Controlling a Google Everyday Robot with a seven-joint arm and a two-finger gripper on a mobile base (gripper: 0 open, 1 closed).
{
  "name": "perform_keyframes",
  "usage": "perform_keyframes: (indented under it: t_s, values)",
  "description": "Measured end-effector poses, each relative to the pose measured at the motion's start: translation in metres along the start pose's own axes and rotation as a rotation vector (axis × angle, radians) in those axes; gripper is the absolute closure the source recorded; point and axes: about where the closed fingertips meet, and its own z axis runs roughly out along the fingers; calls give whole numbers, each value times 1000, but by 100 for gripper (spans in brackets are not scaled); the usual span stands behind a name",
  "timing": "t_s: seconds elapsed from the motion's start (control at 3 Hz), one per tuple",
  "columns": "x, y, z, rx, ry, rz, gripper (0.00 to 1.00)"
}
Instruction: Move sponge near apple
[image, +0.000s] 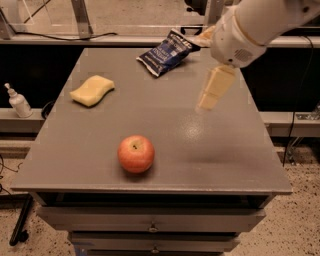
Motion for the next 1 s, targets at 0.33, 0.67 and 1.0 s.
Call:
perform_keyframes:
  t_s: [0.33, 0.67, 1.0]
  values:
    - [-73, -15, 57, -35, -156, -76, 0]
    - [-73, -15, 57, -34, -156, -77, 0]
    - [-77, -27, 53, -6, -161, -79, 0]
